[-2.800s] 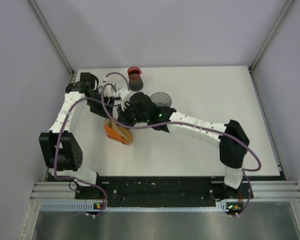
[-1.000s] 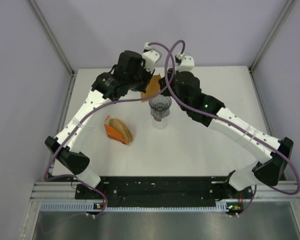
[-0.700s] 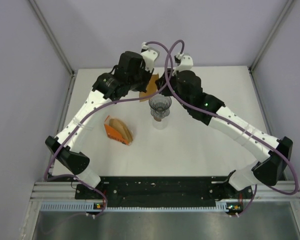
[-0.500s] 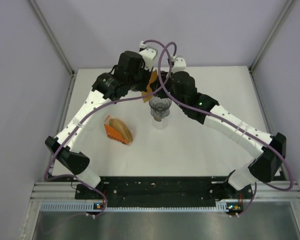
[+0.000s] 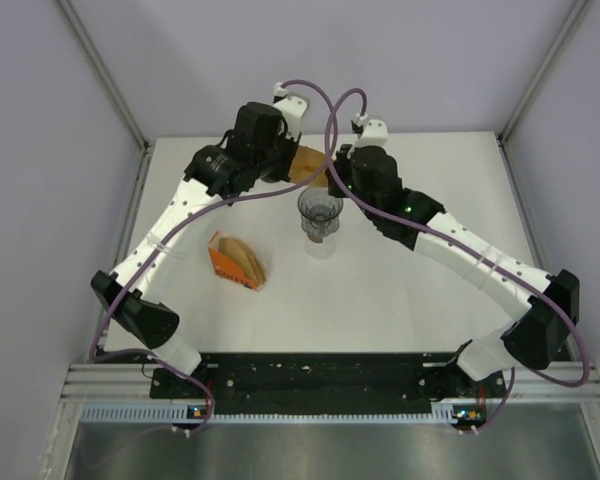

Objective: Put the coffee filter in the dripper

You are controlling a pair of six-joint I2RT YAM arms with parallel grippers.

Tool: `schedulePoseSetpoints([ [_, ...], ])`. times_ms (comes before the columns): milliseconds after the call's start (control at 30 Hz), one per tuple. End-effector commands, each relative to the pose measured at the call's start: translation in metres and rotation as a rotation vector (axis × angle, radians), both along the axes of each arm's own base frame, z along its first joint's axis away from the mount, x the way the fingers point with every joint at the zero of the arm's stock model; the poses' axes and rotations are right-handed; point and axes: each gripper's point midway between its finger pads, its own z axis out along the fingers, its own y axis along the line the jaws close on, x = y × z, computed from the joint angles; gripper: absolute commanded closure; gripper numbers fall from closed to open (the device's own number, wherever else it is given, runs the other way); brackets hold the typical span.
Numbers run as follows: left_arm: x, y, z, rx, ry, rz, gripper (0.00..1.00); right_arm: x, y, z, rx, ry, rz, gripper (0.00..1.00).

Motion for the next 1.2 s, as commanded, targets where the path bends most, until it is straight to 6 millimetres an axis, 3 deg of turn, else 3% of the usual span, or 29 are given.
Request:
schedulePoseSetpoints([
  [0, 0.009, 0.015, 0.025, -0.004, -0.091, 0.034, 1.0, -0.002, -0.036, 0.015, -0.053, -0.024, -0.067, 1.0],
  [67, 0.008, 0.009, 0.019, -0.017, -0.067, 0.01, 1.0, -0.005, -0.027, 0.015, -0.055, -0.016, -0.006, 1.0],
  [167, 0.004, -0.001, 0.007, -0.032, -0.016, -0.029, 1.0, -0.012, -0.017, 0.02, -0.053, -0.026, 0.074, 0.81],
  [333, -0.013, -0.023, -0.01, -0.085, 0.095, -0.139, 1.0, -0.019, -0.011, 0.03, -0.099, -0.067, 0.164, 0.62],
  [500, -0.025, -0.037, -0.029, -0.11, 0.204, -0.207, 1.0, -0.019, -0.007, 0.022, -0.136, -0.053, 0.22, 0.58],
  [633, -0.027, -0.041, -0.041, -0.107, 0.248, -0.217, 1.0, -0.018, -0.006, 0.015, -0.135, -0.029, 0.229, 0.6],
  [833, -0.025, -0.042, -0.053, -0.099, 0.282, -0.216, 1.0, -0.006, -0.018, 0.0, -0.113, 0.029, 0.167, 0.83],
  [967, -0.022, -0.044, -0.06, -0.092, 0.296, -0.216, 0.96, 0.002, -0.008, -0.008, -0.102, 0.056, 0.194, 0.98],
  [1167, -0.018, -0.039, -0.061, -0.071, 0.285, -0.199, 0.64, 0.008, 0.004, -0.022, -0.119, 0.095, 0.23, 1.0],
])
